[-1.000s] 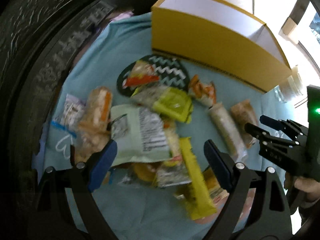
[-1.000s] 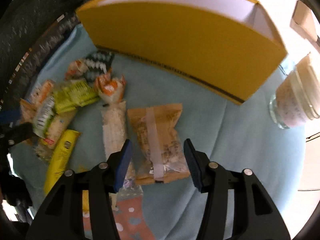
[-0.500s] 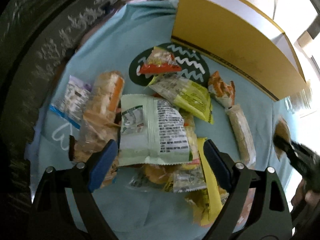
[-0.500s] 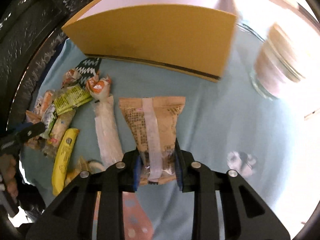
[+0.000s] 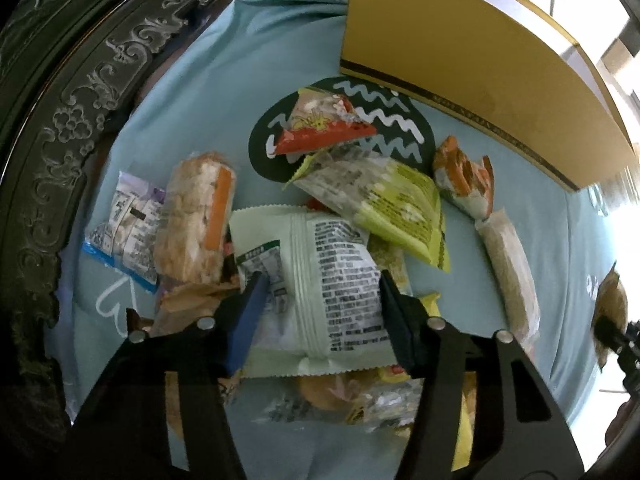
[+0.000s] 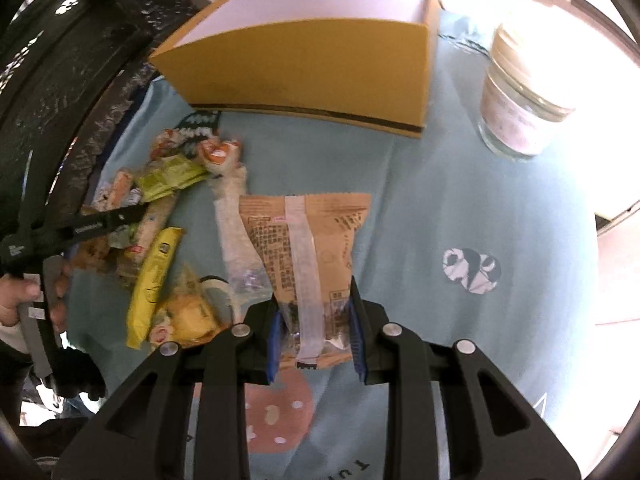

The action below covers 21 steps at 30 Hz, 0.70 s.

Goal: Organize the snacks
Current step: 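Grasp the brown paper-wrapped pastry with the right tool while the left tool grasps the pale-green bag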

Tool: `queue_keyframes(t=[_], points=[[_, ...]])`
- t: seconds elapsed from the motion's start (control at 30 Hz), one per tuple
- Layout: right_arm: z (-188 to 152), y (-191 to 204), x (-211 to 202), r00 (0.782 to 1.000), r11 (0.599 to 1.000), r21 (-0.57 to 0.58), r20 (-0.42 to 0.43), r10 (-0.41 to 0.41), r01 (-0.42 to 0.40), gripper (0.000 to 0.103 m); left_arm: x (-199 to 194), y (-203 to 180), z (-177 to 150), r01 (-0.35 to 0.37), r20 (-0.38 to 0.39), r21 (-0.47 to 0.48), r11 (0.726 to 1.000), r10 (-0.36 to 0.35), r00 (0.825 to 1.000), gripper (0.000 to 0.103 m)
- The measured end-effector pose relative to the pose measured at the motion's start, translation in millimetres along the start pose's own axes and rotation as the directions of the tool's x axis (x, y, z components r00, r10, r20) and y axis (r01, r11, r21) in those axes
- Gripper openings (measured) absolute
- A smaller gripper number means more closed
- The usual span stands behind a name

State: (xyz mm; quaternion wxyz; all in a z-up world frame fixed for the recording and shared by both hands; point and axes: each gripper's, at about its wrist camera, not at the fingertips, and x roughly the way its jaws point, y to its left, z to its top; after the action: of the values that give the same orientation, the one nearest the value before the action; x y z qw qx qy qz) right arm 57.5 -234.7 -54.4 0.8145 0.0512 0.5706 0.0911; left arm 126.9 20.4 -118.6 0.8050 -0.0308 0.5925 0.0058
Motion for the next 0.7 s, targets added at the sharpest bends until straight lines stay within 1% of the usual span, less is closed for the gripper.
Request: queue_keyframes(t=[0.1,0.17,0.23,0.27,0.33,0.37,0.4,0.47,0.53,0.6,0.7], points=[[1,9,-4,1.0,1.0,-0.024,0.008,0.011,-0.011,0.028,-5,-3,-9,0.015,-0.049,0.028,0.999,-0.014,0.999,0.042],[1,13,-8,1.0,0.999,-0.034,0.013,0.019,-0.019,0.028,-7,-7,-17,0.02,-0.064,0.065,0.998,-0.016,0.998,0.038],[1,18,-9,1.0,0.999,-0.048,0.012,0.019,-0.019,0.028,-7,-10,-22,0.014,-0.066,0.082,0.997,-0.009,0.998,0.038],[1,19,-10,1.0,0.998,-0.052,0.01,0.021,-0.02,0.028,-5,-11,-22,0.01,-0.064,0.084,0.996,-0.004,0.998,0.039],[1,23,-10,1.0,0.998,-0.06,0.007,0.019,-0.019,0.028,1,-10,-17,-0.003,-0.067,0.062,0.998,0.007,0.998,0.045],[1,26,-11,1.0,0.998,-0.066,0.006,0.019,-0.018,0.028,5,-10,-15,-0.018,-0.069,0.051,0.999,0.021,0.997,0.052],[0,27,-12,1.0,0.998,-0.066,0.006,0.019,-0.019,0.028,11,-10,-12,-0.035,-0.07,0.047,0.998,0.038,0.997,0.056],[-1,31,-15,1.0,0.997,-0.072,0.007,0.018,-0.017,0.028,19,-13,-10,-0.077,-0.056,0.057,0.995,0.08,0.995,0.057],[-2,33,-18,1.0,0.997,-0.076,0.013,0.018,-0.016,0.028,19,-16,-9,-0.086,-0.054,0.072,0.994,0.09,0.994,0.05],[-3,30,-23,1.0,0.997,-0.07,0.024,0.016,-0.015,0.028,12,-16,-10,-0.072,-0.047,0.074,0.995,0.075,0.996,0.032],[-3,25,-28,0.999,0.998,-0.058,0.036,0.014,-0.012,0.028,-11,-8,-14,0.007,-0.027,0.054,0.999,-0.006,1.0,0.029]])
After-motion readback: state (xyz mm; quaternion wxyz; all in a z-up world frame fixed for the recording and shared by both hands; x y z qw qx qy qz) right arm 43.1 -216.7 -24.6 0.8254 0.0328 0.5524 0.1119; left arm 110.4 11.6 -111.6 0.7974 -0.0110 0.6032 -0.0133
